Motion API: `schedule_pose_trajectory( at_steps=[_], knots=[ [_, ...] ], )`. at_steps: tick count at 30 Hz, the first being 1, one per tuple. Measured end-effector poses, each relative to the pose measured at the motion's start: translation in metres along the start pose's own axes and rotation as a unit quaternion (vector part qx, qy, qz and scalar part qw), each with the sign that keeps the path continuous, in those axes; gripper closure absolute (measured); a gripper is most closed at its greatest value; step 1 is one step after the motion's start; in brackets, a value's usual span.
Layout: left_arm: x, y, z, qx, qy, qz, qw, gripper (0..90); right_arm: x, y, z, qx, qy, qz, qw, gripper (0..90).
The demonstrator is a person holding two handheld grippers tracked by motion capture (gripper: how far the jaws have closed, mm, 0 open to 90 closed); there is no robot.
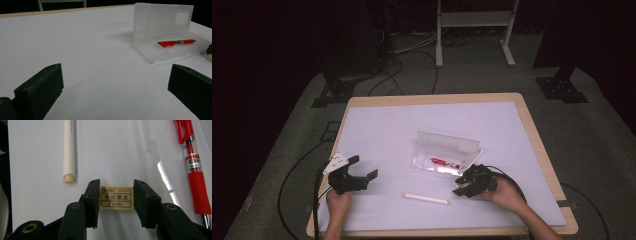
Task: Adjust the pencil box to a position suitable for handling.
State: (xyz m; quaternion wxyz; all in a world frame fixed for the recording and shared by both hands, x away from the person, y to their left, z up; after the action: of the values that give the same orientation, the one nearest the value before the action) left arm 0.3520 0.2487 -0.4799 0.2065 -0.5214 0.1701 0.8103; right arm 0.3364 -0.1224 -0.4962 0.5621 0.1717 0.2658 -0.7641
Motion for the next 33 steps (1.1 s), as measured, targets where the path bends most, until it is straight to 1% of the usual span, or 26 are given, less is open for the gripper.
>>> schedule_pose_trajectory(
  at_steps=[6, 7, 10, 12, 14, 18, 25, 28, 33],
  knots=[
    [0.000, 0.000, 0.000, 0.000, -0.001, 0.000, 1.0000, 0.0, -0.001, 0.000, 0.000, 0.000, -0.003, 0.002, 1.0000, 57.7],
    [0.000, 0.000, 0.000, 0.000, -0.001, 0.000, 1.0000, 0.0, -0.002, -0.001, 0.001, -0.001, -0.002, -0.002, 1.0000, 57.8],
    [0.000, 0.000, 0.000, 0.000, -0.001, 0.000, 1.0000, 0.0, -0.004, -0.001, 0.003, -0.001, 0.000, -0.001, 1.0000, 57.9],
    [0.000, 0.000, 0.000, 0.000, -0.001, 0.000, 1.0000, 0.0, -0.008, -0.001, 0.006, 0.001, 0.000, 0.008, 1.0000, 57.9],
    [0.000, 0.000, 0.000, 0.000, -0.001, 0.000, 1.0000, 0.0, -0.010, -0.001, 0.007, 0.001, 0.002, 0.006, 1.0000, 57.9],
    [0.000, 0.000, 0.000, 0.000, -0.001, 0.000, 1.0000, 0.0, -0.017, 0.000, 0.009, 0.002, 0.002, 0.015, 0.9999, 58.0],
    [0.000, 0.000, 0.000, 0.000, 0.000, 0.001, 1.0000, 0.0, -0.030, 0.002, 0.013, 0.004, 0.004, 0.022, 0.9997, 58.0],
    [0.000, 0.000, 0.000, 0.000, 0.000, 0.001, 1.0000, 0.0, -0.036, 0.003, 0.015, 0.006, 0.007, 0.031, 0.9995, 58.1],
    [0.000, 0.000, 0.000, 0.000, 0.000, 0.002, 1.0000, 0.0, -0.046, 0.004, 0.018, 0.008, 0.009, 0.034, 0.9993, 58.1]
  ],
)
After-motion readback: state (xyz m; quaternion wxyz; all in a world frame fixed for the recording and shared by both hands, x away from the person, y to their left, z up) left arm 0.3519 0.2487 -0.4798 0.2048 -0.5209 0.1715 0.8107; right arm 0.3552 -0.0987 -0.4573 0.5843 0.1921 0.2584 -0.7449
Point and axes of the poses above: each handheld gripper's, and its own axes: z roughly backward along the jaws, x roughly out of its underside, y roughly to its right, the point moved 5 cm from there along -z, roughly forward along the jaws, and after that the axes turned 9 degrees about -x, right-handed, at the moved point
